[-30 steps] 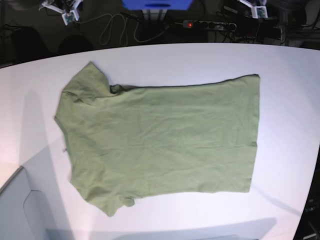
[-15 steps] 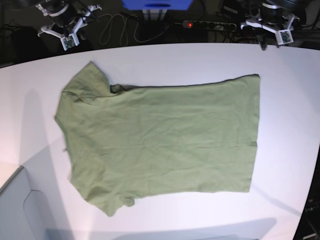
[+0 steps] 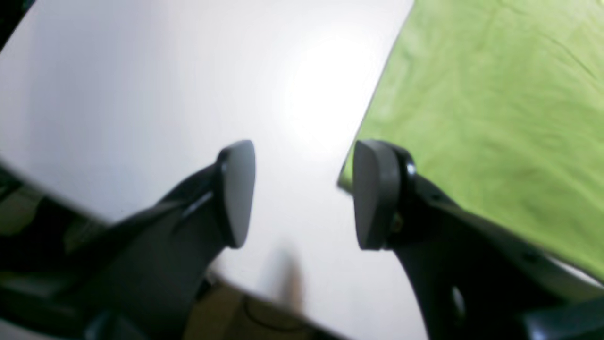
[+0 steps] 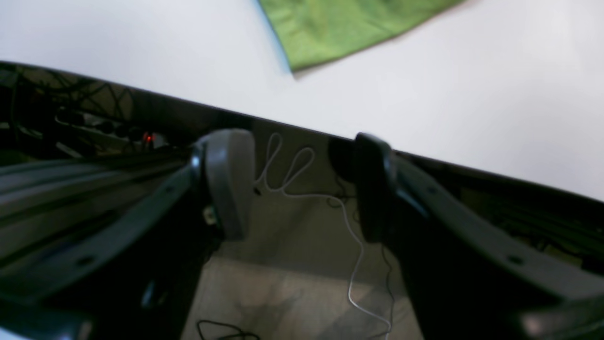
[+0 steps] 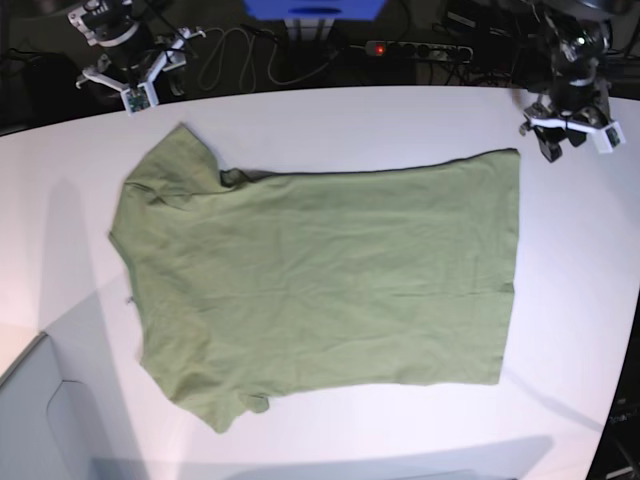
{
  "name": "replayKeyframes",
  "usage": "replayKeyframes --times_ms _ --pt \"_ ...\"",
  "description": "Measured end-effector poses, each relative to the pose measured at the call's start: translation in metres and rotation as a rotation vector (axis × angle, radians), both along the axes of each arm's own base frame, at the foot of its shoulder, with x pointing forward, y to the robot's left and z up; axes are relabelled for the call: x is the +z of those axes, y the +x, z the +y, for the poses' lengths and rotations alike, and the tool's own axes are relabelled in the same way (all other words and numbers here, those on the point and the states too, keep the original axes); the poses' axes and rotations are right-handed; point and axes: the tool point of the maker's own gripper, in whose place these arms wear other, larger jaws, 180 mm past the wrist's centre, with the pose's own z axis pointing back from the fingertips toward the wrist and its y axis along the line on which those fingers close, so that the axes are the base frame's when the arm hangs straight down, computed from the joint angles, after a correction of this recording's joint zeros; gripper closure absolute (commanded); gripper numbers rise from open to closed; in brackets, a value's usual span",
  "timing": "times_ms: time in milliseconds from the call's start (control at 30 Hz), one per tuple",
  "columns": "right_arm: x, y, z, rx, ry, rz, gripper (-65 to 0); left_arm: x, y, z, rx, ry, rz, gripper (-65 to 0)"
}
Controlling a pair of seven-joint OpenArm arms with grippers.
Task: Fold the T-shirt properly
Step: 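Move both grippers down to the shirt's shoulder corners and grasp them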
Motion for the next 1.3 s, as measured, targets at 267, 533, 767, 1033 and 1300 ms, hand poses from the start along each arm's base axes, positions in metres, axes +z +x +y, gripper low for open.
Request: replayKeyframes --times_ms 267,533,767,1033,1300 --pt "0.000 0.000 0.000 0.000 0.001 0.000 -32.1 -0.047 0.010 -0.016 -0.005 -0.107 0.061 -31.7" --pt "-0.001 -0.001 0.000 -0.001 0.000 0.005 -32.0 -0.071 0.016 -0.028 -0.014 -0.165 0.096 -31.6" --pt "0.001 0.007 0.000 -0.001 0.000 -0.018 -31.9 -0.073 0.020 -0.039 -0.044 -0.175 0.090 -30.1" --pt "0.004 0.019 0.000 -0.002 0.000 -0.049 -32.2 -0.081 0.016 -0.039 -0.034 -0.191 0.099 0.0" --pt "0.011 0.044 -0.001 -0.004 0.000 -0.115 -38.5 -0.082 0.019 -0.037 -0.028 -0.198 0.085 0.0"
